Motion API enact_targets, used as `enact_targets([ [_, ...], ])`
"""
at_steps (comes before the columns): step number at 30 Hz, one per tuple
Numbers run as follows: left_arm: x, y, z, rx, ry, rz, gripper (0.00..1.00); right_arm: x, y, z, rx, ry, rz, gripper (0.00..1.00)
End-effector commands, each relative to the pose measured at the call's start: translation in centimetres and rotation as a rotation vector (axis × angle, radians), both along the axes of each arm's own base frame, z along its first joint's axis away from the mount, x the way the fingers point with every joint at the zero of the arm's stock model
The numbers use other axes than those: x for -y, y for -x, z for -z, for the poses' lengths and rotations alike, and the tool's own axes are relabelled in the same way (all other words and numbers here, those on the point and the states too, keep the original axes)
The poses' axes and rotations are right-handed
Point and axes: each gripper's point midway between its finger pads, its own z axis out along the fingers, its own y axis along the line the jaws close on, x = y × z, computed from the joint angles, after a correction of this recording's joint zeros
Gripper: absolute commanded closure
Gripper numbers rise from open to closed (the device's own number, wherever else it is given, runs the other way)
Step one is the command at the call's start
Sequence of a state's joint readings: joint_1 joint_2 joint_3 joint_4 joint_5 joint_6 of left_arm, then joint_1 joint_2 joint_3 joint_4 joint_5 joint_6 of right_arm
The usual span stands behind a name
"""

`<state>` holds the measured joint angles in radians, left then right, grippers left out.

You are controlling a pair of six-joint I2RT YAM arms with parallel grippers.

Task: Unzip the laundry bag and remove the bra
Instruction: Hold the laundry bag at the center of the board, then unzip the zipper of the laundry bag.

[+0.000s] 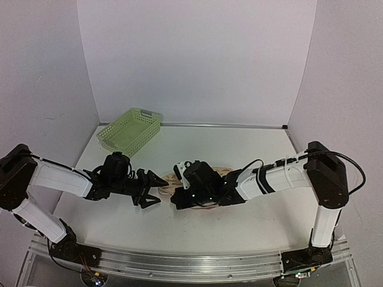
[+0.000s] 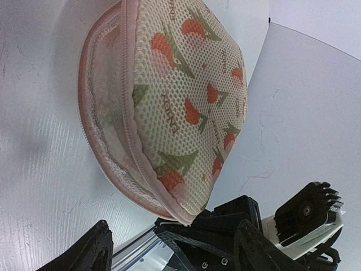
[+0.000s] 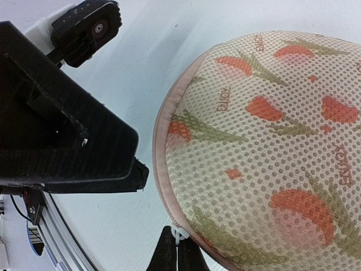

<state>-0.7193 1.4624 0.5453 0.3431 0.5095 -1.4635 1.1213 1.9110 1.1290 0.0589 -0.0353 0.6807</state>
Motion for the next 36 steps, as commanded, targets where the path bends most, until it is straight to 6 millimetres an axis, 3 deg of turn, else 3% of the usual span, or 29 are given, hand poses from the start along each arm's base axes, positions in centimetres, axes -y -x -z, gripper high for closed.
enact_targets([
  [1, 1.1, -0.6, -1.1, 0.026, 0.044, 0.004, 0.26, -1.3, 0.1, -4.2, 0.073, -0.101, -0.008, 1.0],
  [10, 1.7, -0.7, 0.6, -0.016, 0.059, 0.002, 0.28, -1.6, 0.5, -5.1, 0.086, -0.115, -0.014, 1.0],
  [20, 2.1, -1.1, 0.9, -0.008, 0.088, -0.004, 0.65, -1.1, 1.5, -5.0, 0.079, -0.11, -0.023, 1.0],
  [27, 2.0, -1.3, 0.9, -0.005, 0.096, -0.009, 0.99, -0.4, 2.1, -5.0, 0.067, -0.112, -0.02, 1.0],
  [36, 1.5, -1.6, 0.5, 0.034, 0.094, -0.01, 1.0, 1.2, 2.8, -4.7, 0.036, -0.094, -0.004, 1.0],
])
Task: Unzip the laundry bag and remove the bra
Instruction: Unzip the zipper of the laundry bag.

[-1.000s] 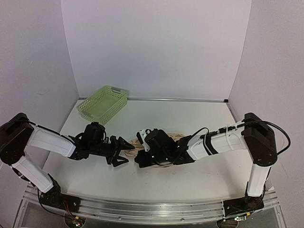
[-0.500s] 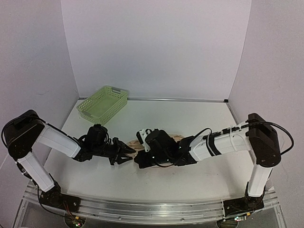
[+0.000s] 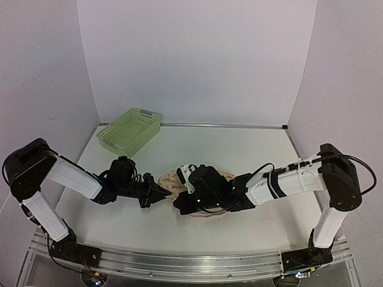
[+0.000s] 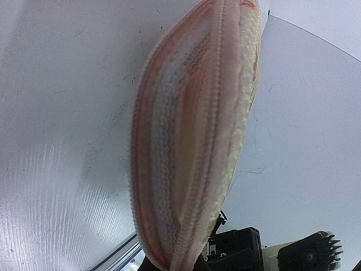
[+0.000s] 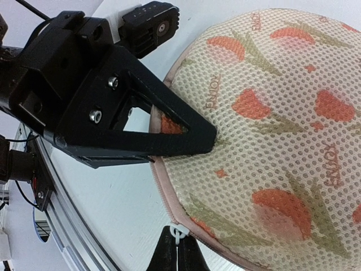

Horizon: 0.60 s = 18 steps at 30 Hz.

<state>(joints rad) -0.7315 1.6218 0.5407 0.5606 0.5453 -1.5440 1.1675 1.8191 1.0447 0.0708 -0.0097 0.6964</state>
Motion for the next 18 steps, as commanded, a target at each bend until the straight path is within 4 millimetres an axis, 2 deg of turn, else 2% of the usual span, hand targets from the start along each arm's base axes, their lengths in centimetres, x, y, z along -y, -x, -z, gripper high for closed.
enact_targets([
  [1, -0.4, -1.1, -1.4, 0.083, 0.03, -0.019, 1.0, 0.6, 0.2, -3.5, 0.027, -0.076, 0.024, 1.0],
  [13, -0.1, -1.7, -1.7, 0.117, 0.036, 0.015, 1.0, 4.7, 0.8, -2.1, 0.025, -0.024, 0.095, 1.0],
  [18, 0.1, -1.9, -1.9, 0.132, 0.04, 0.028, 1.0, 6.6, 0.6, -0.9, 0.034, 0.027, 0.134, 1.0],
])
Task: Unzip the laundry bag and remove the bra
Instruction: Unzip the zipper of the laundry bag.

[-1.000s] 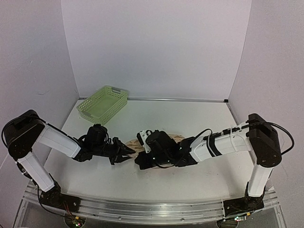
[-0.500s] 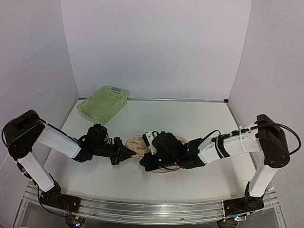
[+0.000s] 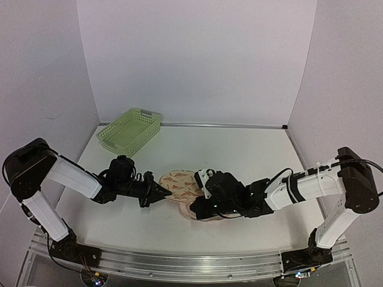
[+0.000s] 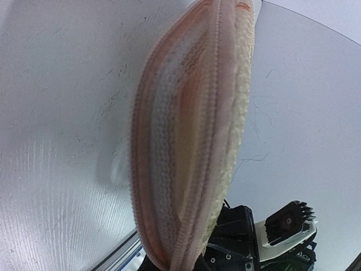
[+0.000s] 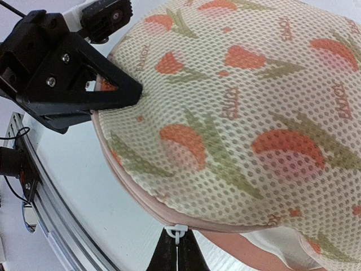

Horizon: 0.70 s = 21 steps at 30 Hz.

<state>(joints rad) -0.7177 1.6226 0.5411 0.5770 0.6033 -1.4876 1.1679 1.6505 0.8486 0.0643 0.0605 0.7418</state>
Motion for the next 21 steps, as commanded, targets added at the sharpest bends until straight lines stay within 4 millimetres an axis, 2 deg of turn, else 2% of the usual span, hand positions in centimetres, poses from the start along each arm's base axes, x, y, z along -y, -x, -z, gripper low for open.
enact_targets([
  [1, 0.0, -2.3, -1.5, 0.091, 0.025, -0.028, 1.0, 1.6, -0.4, -1.0, 0.038, 0.008, 0.059, 1.0],
  [7, -0.2, -2.2, -1.7, 0.104, 0.028, -0.02, 1.0, 4.4, -0.6, 1.3, 0.043, 0.118, 0.118, 1.0],
  [15, -0.6, -2.1, -1.7, 0.113, 0.028, -0.018, 1.0, 7.1, -0.6, 2.7, 0.031, 0.182, 0.158, 1.0],
  [21, -1.0, -2.4, -2.4, 0.141, 0.038, -0.022, 1.0, 10.2, -0.9, 3.6, 0.024, 0.239, 0.207, 1.0],
])
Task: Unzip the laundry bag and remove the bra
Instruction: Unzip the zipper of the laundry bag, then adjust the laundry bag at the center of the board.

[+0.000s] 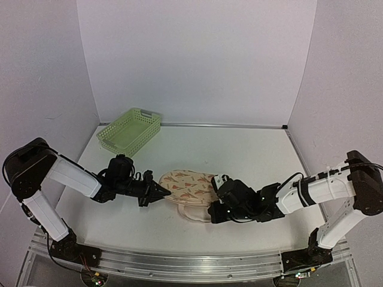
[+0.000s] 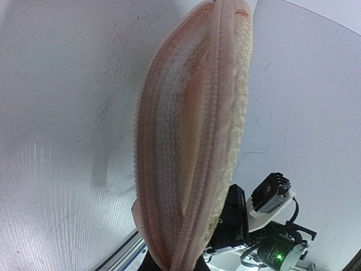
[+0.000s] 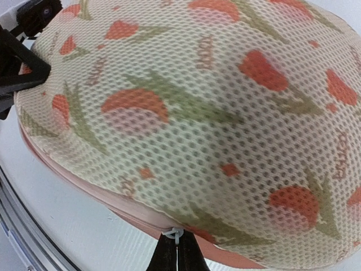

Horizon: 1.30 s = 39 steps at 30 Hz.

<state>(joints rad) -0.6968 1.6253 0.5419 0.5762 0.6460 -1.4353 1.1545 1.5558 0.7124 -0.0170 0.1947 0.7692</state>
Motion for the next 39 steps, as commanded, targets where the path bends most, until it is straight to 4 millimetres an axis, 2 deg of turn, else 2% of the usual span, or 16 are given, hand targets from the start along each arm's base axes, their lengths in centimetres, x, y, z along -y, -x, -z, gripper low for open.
enact_targets([
  [1, -0.8, -2.4, -2.4, 0.112, 0.036, -0.06, 1.0, 4.7, -0.5, 1.1, -0.005, 0.106, 0.091, 1.0],
  [6, -1.1, -2.7, -3.1, 0.133, 0.046, -0.065, 1.0, 6.3, -0.6, 1.5, -0.024, 0.113, 0.129, 1.0],
  [12, -1.8, -3.2, -3.0, 0.137, 0.042, -0.08, 1.0, 7.2, -0.5, 1.6, -0.037, 0.113, 0.15, 1.0],
  [17, -1.3, -3.9, -3.3, 0.151, 0.049, -0.057, 1.0, 6.6, -0.4, 1.1, -0.039, 0.088, 0.128, 1.0],
  [23, 0.7, -5.3, -3.2, 0.184, 0.046, 0.022, 0.99, 4.6, -0.4, -0.1, -0.042, 0.009, 0.089, 1.0],
  [29, 1.8, -7.4, -2.3, 0.213, 0.0, 0.059, 0.87, 3.3, -0.7, -1.0, -0.044, -0.033, 0.087, 1.0],
  [35, 1.7, -10.4, -1.8, 0.239, -0.046, 0.069, 0.68, 2.2, -0.8, -1.5, -0.053, -0.071, 0.085, 1.0],
  [39, 1.0, -12.3, -1.1, 0.256, -0.139, 0.081, 0.58, 1.5, -1.0, -1.3, -0.078, -0.082, 0.104, 1.0],
])
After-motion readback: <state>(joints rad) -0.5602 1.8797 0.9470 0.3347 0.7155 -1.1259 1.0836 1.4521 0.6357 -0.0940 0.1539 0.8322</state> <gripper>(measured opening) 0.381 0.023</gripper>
